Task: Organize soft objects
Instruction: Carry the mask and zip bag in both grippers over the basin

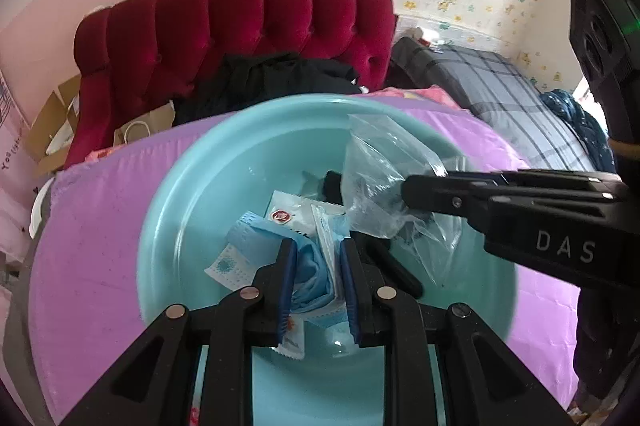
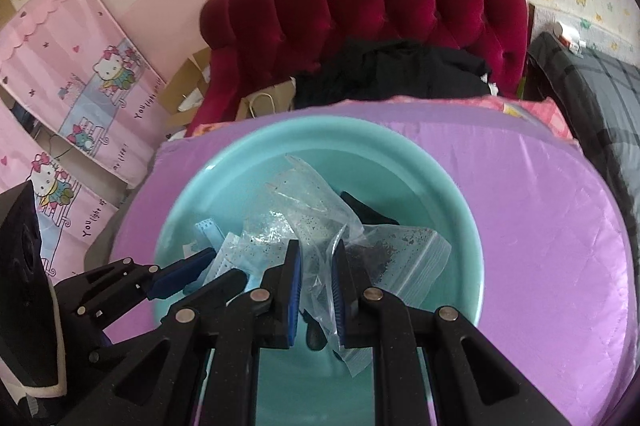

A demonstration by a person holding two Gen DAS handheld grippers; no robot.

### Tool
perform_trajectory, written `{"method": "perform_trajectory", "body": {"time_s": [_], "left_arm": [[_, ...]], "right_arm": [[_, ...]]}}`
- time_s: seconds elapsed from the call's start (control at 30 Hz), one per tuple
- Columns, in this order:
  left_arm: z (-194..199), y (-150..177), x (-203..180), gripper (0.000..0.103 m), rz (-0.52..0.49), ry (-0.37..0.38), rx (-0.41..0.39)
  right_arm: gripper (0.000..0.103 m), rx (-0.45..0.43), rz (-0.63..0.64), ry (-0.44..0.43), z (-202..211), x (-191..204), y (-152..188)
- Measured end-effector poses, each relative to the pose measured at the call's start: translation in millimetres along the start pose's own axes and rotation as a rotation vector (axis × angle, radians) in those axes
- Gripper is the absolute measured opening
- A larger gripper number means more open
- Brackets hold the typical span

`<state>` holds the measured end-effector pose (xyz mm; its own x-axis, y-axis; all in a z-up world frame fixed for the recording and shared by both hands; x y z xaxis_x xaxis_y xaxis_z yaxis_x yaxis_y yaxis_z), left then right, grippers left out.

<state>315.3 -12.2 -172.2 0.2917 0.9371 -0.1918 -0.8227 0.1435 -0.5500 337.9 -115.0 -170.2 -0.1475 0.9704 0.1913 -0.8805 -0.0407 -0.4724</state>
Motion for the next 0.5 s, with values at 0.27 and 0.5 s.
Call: {"method": "perform_trajectory", "body": {"time_s": [0.27,0.5], "left_arm": [[-35.7,3.6,11.8,0.024,0.015,-0.018,0.049],[-45.8,7.2,10.1,0.025,0.001,-0.026,0.063]], "right_arm": [[0.014,0.047,-0.007,0.033,-40.4,-11.0,3.5],[0.016,0.067,-0.028,0.033,-55.0,-15.6,7.2]]}}
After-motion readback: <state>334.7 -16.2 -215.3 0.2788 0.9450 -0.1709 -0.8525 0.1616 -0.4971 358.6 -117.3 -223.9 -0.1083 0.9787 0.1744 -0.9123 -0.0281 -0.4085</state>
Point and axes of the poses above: each gripper's, at about its wrist camera, not at the fingertips, and z roughly against the way its jaws point, x to its left, y to its underside, the point moved 4 cm from there along -z, roughly the way its jaws point, and after that the axes turned 5 degrees about y, right-handed, at the moved point
